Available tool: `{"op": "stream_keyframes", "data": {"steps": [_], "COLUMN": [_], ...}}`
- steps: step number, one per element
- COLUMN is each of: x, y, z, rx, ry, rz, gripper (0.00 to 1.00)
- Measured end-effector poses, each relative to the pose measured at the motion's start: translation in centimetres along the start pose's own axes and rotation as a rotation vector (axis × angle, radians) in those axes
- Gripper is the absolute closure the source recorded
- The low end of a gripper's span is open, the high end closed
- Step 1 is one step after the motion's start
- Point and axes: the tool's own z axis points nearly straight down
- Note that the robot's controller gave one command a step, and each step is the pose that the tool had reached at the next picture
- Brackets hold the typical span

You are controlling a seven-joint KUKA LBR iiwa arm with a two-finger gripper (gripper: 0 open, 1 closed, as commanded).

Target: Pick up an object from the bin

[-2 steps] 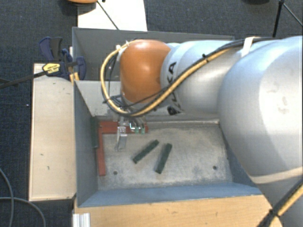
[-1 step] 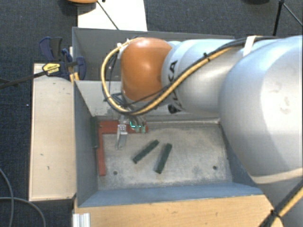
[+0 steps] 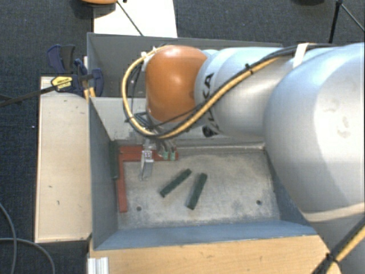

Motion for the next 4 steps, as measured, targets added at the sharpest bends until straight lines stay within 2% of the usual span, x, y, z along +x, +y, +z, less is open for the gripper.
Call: {"op": "stream_keyframes", "data": {"steps": [1,2,3,4], "x": [2.4,1.6,4.1,3.7], "y": [-4.0,-6.4,-8.6,-12.3], "z": [2.6,2.0,4.6,6.6], "rx": [0.000,0.002,0.001,0.000], "ry": [-0.002,0.003,-0.004,0.000], "rz": [-0.009,-0.108,-0.218,-0.258], "gripper": [0.00,0.00,0.00,1.00]}}
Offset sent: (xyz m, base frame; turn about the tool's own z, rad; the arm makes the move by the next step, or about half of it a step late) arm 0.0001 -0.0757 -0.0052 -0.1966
